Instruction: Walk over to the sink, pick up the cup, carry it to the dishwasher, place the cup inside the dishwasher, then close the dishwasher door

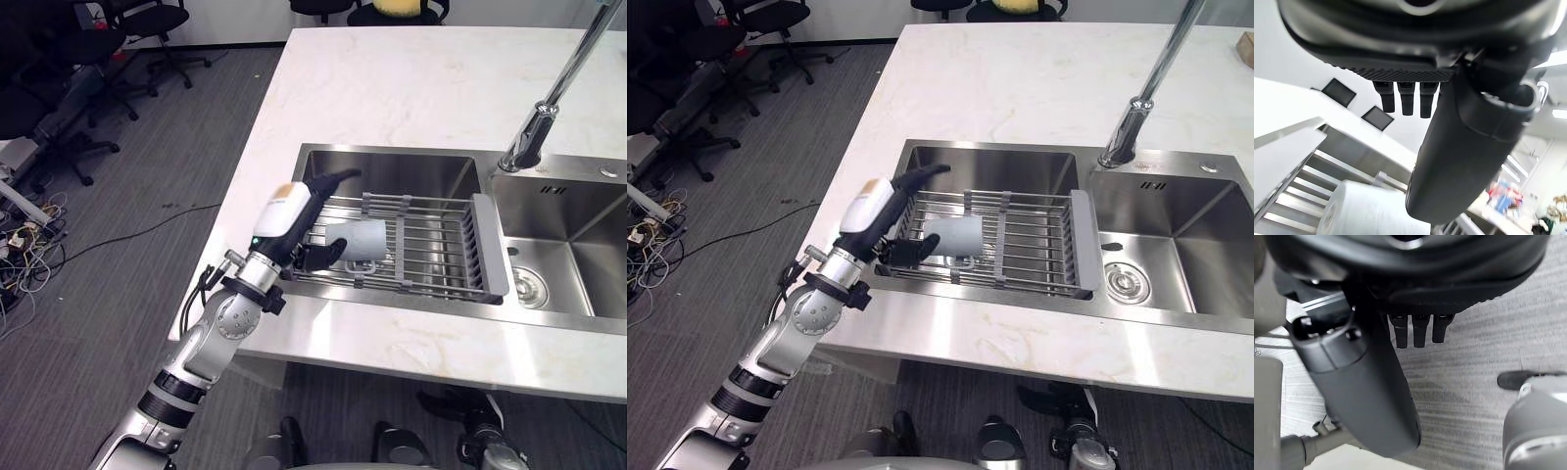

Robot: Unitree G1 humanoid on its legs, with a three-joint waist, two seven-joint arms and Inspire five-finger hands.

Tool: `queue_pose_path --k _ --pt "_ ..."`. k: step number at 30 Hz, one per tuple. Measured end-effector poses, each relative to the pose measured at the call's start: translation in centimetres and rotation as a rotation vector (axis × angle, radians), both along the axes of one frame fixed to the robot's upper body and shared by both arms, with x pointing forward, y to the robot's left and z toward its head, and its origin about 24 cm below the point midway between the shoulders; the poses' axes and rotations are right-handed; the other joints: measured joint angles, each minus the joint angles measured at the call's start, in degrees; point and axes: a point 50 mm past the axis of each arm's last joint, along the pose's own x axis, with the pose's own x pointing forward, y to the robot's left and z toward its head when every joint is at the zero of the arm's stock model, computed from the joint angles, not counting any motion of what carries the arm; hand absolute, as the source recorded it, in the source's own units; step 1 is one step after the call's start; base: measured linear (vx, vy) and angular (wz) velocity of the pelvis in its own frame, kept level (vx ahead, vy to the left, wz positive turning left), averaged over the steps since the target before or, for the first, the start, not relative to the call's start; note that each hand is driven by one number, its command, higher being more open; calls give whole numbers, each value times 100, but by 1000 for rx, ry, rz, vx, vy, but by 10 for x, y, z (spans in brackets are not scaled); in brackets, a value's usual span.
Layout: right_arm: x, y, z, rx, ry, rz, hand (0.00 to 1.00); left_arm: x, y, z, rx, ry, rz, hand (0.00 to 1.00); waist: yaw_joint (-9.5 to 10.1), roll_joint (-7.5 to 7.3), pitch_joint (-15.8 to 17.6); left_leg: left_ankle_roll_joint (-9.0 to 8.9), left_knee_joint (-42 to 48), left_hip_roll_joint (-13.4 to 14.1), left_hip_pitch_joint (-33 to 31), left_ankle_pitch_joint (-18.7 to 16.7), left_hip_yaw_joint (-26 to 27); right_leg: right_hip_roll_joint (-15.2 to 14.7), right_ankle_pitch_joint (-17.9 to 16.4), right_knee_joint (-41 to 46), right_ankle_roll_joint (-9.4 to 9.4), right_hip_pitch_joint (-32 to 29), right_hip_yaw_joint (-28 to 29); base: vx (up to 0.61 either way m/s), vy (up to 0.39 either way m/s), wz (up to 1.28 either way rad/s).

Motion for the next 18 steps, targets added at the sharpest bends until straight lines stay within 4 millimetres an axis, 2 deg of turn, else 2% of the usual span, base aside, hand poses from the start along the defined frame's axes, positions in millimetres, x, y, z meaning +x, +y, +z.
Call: queue_pose_path --k 4,8,13,18 --pt "0 3 -1 4 5 26 90 -2 -6 -6 31 12 -21 90 -32 -1 -2 -18 -368 -55 91 200 -11 9 6 -50 9 -41 -29 0 -11 3" --pt "3 3 0 -1 1 34 90 8 4 -29 113 91 40 90 -175 -2 -4 -51 -686 -52 155 374 -17 52 16 -106 -4 -111 -70 1 -6 1" --pt "1 4 -1 -7 13 43 90 13 1 -29 177 74 40 90 -212 -6 -9 -59 -818 -54 158 424 -29 77 30 -162 -3 -125 -106 29 -9 2" --pt "10 9 0 -1 -4 69 90 22 -4 -25 223 57 29 90 -292 -4 -15 -53 -886 -81 153 435 26 69 68 -224 22 -153 -34 24 16 -4"
